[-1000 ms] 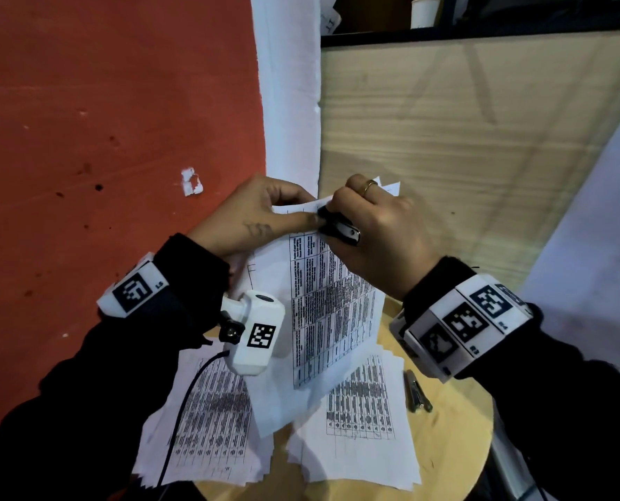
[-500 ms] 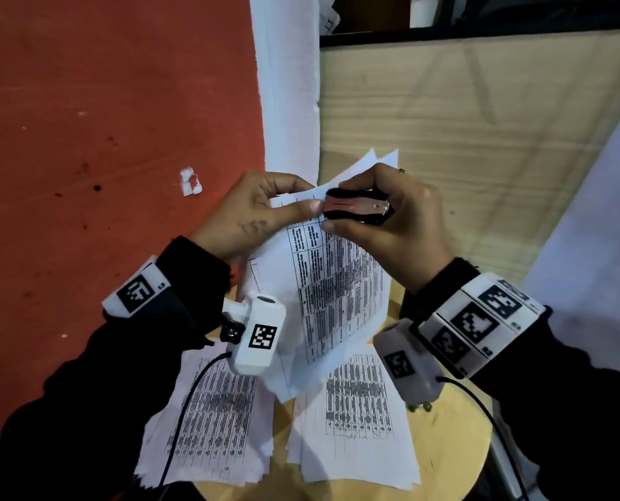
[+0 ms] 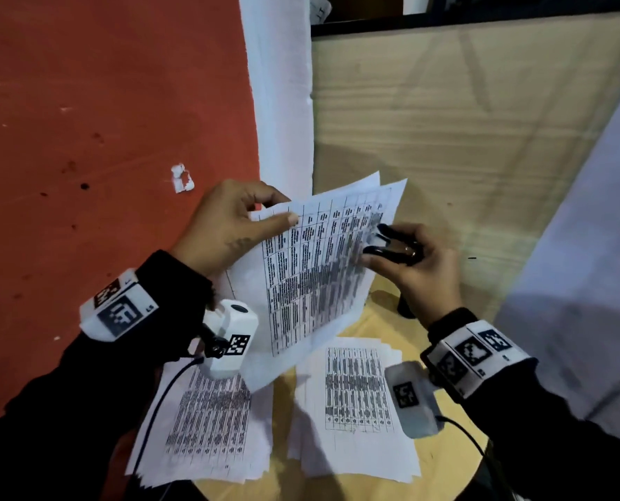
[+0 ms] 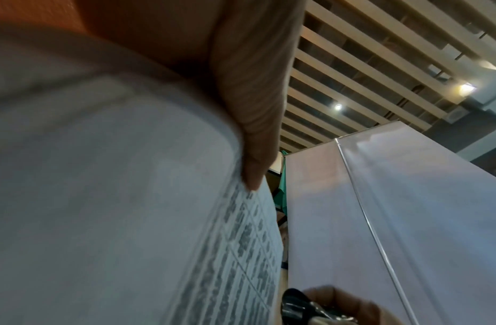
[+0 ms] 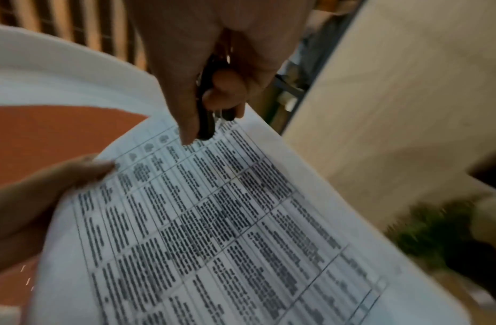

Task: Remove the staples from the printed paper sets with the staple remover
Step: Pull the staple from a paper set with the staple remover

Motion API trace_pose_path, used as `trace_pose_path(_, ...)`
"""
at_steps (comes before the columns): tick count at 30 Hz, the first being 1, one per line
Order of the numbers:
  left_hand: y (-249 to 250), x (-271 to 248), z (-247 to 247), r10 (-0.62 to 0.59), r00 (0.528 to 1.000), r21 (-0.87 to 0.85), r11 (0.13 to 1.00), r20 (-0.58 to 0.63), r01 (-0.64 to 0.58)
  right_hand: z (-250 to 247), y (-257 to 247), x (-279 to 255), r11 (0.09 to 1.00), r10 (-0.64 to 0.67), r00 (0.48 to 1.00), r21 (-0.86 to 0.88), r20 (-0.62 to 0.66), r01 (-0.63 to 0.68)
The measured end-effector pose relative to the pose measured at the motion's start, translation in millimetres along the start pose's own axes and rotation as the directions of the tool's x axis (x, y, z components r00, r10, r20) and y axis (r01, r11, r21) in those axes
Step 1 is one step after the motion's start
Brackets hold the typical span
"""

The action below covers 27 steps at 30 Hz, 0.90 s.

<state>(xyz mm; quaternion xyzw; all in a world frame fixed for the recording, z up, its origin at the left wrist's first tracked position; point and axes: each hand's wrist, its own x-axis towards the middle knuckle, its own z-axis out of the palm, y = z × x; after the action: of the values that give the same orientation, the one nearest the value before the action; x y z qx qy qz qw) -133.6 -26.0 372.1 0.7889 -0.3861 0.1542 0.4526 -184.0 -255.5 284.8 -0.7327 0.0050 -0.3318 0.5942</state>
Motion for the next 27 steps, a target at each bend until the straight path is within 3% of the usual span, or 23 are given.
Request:
trace_pose_path(2,-4,-4,-2,-0.032,0.997,-0.018,0.999,0.075,0.034,-4,4,-2,0.982,0.081,0.996,0.166,0.043,-0.087)
trace_pose_path(6,-13,-5,-11,-0.047,0.988,-0.053,0.997,0.145,0.055,-7,5,3,0.925,0.130,0.973,0.330,0.193,-0.189)
trace_pose_path(11,-28,-6,-14,-0.044,0.976,-0.147,0.986,0.212,0.077,-2,9,10,0.849,0.160,0.871,0.385,0.465,-0.361)
trace_pose_path(13,-40,-11,-10,-0.082,0.986,-0.210,0.971,0.143,0.111,3,11,10,0.844,0.161,0.856,0.381,0.491,-0.377)
trace_pose_path(16,-63,-17,-11,-0.214,0.976,-0.269,0.943,-0.037,0.197,11,8,9,0.835,0.192,0.886,0.404,0.422,-0.373)
trace_pose_path(17,-75,-20,-11,-0.278,0.954,-0.299,0.925,-0.109,0.236,13,8,10,0.823,0.209,0.900,0.429,0.382,-0.374)
trace_pose_path(19,-96,-38,-2,-0.450,0.877,-0.496,0.808,-0.170,0.318,19,8,9,0.792,0.253,0.922,0.485,0.293,-0.371)
trace_pose_path(22,-122,-84,31,-0.631,0.776,-0.681,0.574,-0.014,0.454,40,20,3,0.725,0.391,0.900,0.538,0.193,-0.430)
trace_pose_path(24,-142,-111,53,-0.663,0.749,-0.681,0.545,0.008,0.489,60,34,-6,0.679,0.485,0.856,0.540,0.180,-0.498)
trace_pose_path(27,-175,-133,66,-0.752,0.647,-0.634,0.564,-0.130,0.528,83,62,-24,0.678,0.562,0.797,0.429,0.222,-0.597)
